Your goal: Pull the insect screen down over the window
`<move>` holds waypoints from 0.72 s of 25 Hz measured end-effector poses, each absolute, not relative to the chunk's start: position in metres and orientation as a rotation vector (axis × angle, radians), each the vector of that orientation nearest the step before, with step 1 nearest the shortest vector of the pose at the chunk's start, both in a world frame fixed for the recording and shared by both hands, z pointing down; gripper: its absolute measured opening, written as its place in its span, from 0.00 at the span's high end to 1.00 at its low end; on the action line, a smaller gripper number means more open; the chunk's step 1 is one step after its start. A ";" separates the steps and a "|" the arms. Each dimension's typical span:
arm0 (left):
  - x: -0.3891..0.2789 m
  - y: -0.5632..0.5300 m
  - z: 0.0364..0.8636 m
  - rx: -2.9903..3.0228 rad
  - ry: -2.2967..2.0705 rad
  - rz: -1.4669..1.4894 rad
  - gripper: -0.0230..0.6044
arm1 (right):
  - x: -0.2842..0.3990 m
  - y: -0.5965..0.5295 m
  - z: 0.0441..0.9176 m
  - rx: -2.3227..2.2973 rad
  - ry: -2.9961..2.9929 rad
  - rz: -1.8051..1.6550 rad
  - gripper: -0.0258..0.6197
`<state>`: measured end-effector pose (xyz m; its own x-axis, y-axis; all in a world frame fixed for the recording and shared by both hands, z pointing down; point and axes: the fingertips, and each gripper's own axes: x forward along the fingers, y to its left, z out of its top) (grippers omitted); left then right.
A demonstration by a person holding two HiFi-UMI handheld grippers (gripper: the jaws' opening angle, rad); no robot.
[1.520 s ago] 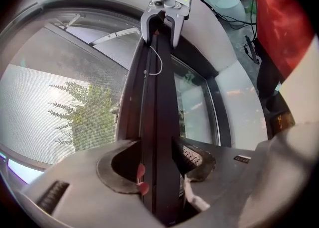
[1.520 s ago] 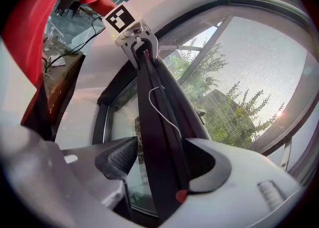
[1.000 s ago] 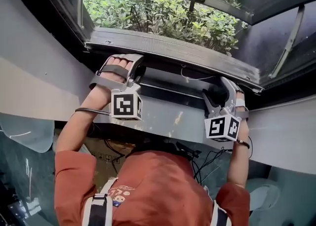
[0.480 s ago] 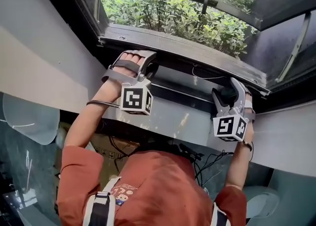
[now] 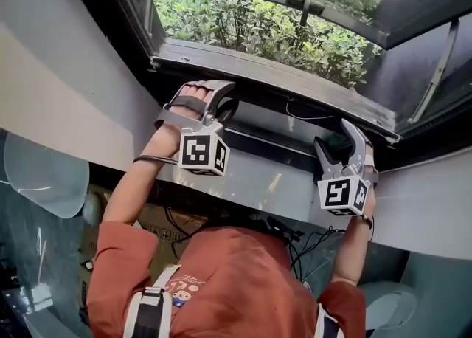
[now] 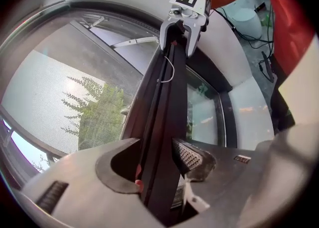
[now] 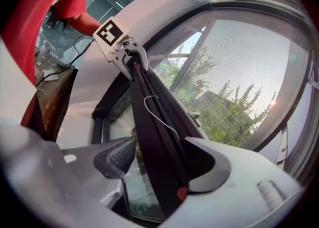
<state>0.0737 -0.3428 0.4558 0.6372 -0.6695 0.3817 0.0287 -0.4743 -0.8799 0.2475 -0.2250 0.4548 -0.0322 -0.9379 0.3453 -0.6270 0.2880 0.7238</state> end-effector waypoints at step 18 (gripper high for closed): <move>0.066 -0.288 0.450 -2.572 0.914 -0.351 0.66 | 0.226 -0.188 0.432 1.807 -2.118 -0.346 0.47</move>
